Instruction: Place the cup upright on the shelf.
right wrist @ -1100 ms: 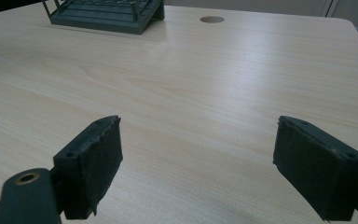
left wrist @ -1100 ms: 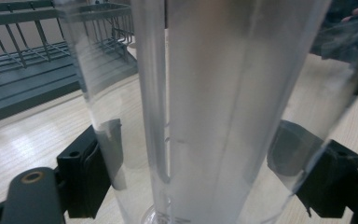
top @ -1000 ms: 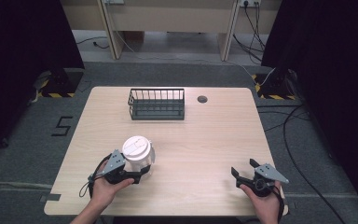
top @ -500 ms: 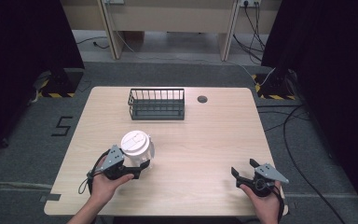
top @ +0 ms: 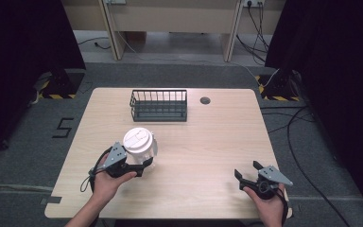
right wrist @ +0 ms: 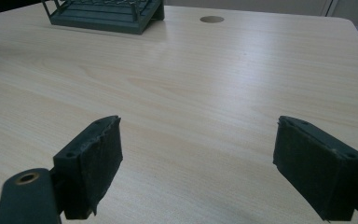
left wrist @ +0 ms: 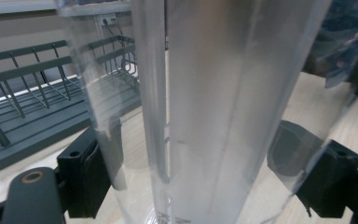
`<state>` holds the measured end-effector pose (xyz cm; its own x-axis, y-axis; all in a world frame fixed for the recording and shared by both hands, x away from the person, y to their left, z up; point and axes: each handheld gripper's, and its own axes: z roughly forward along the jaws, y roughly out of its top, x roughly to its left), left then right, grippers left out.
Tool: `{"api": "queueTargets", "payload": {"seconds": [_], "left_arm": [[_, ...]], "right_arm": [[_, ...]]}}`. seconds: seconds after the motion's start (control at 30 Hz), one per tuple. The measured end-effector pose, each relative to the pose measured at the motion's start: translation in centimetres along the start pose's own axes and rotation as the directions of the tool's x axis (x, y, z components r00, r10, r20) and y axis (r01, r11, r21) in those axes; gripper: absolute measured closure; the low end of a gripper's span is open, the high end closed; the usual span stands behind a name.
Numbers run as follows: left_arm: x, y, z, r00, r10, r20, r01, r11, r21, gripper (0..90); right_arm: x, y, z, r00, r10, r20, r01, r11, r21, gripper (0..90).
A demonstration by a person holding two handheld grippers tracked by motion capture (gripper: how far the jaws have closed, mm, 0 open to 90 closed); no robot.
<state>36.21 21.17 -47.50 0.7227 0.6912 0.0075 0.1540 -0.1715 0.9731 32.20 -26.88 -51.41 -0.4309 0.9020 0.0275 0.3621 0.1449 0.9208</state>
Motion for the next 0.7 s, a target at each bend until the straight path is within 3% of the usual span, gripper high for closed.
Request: {"api": "queueTargets", "payload": {"seconds": [0.7], "left_arm": [[1.4, 1.8, 0.6, 0.9994, -0.002, -0.033, 0.001, 0.9997, -0.025, 17.3]], "right_arm": [[0.0, 0.0, 0.0, 1.0, 0.002, 0.001, -0.002, 1.0, 0.001, 16.0]]}}
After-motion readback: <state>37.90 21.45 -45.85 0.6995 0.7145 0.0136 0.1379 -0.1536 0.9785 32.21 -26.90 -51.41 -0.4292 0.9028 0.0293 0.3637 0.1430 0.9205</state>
